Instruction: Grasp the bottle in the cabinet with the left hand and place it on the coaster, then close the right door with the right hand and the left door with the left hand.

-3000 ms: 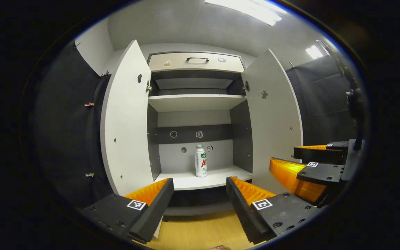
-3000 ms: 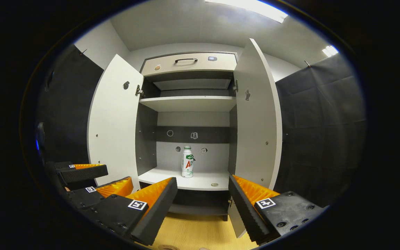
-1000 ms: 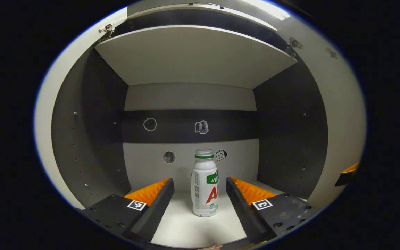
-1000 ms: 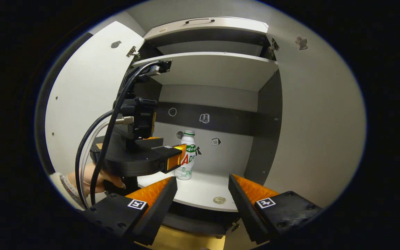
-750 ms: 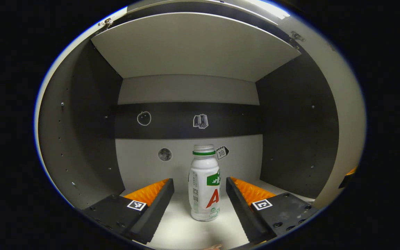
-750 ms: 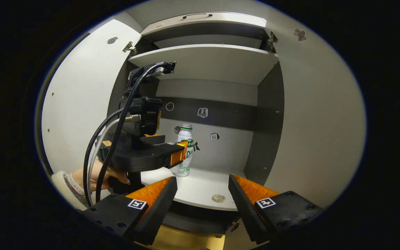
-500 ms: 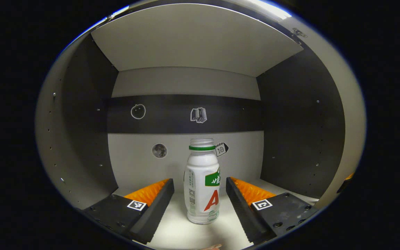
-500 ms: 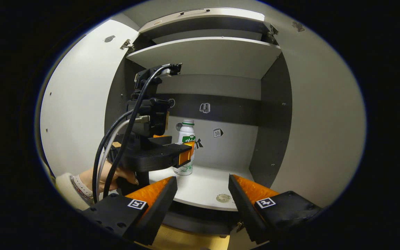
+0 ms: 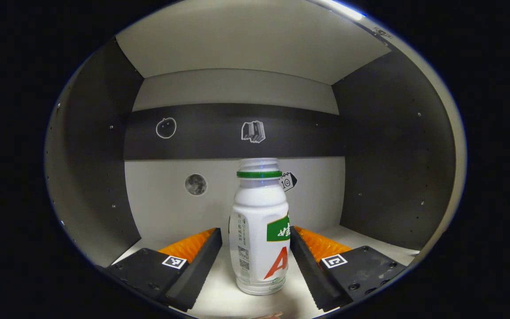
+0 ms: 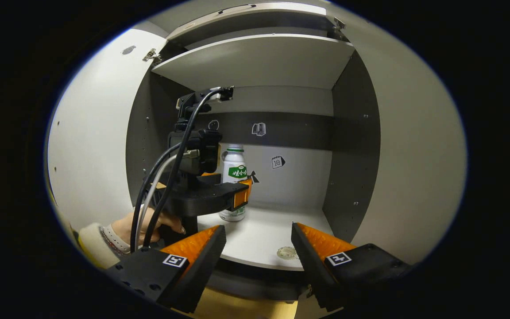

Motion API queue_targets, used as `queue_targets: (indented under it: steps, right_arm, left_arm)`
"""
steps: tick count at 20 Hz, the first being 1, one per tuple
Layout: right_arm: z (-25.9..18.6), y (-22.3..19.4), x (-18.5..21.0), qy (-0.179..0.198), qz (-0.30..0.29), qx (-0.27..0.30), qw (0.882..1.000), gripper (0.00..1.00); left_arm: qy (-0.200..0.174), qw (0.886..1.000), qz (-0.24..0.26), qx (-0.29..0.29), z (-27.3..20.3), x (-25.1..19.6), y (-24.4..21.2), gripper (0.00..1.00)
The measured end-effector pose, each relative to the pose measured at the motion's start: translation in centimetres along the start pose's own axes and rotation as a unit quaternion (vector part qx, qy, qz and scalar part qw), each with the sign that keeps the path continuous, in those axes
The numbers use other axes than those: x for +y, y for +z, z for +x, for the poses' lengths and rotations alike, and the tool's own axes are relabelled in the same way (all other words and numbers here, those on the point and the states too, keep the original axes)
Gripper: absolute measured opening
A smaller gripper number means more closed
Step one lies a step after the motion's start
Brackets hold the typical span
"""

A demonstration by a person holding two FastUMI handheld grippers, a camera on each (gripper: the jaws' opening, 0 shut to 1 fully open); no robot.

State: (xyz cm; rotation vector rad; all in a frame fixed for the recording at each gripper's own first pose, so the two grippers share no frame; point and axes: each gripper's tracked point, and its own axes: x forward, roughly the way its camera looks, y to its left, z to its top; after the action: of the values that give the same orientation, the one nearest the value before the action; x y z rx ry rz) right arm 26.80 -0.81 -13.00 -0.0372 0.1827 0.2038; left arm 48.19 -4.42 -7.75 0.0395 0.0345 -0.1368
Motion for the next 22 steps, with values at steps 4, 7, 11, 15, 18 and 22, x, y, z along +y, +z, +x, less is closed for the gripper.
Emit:
queue_targets:
  steps: [4, 7, 11, 15, 18, 22]
  right_arm:
    - [0.9, -0.3, -0.4, 0.001, 0.011, 0.003, 1.000, 0.98]
    - [1.3, -0.4, -0.5, 0.001, 0.016, 0.005, 1.000, 0.98]
    - [1.5, 0.1, -0.8, -0.003, 0.022, -0.004, 1.000, 0.98]
    - [0.7, 0.6, -0.7, -0.002, 0.022, -0.008, 1.000, 0.98]
    - [-0.2, 1.3, -0.5, -0.004, 0.013, -0.016, 1.000, 0.98]
    - [-2.1, 2.3, 0.1, 0.000, 0.006, -0.028, 1.000, 0.98]
  left_arm:
    - [-0.002, 1.000, 0.010, -0.007, 0.8, 0.0, 0.4, 0.93]
    - [-0.006, 1.000, 0.012, -0.006, 1.3, -0.4, 0.1, 0.87]
    - [-0.027, 1.000, -0.004, -0.010, 0.9, -1.5, 0.6, 0.74]
    - [-0.023, 0.999, 0.011, -0.022, 0.1, -1.3, 2.1, 0.74]
    - [-0.027, 0.999, 0.000, -0.025, -1.3, -1.5, 3.0, 0.74]
    - [-0.020, 0.999, -0.019, -0.028, -3.4, -0.8, 3.8, 0.75]
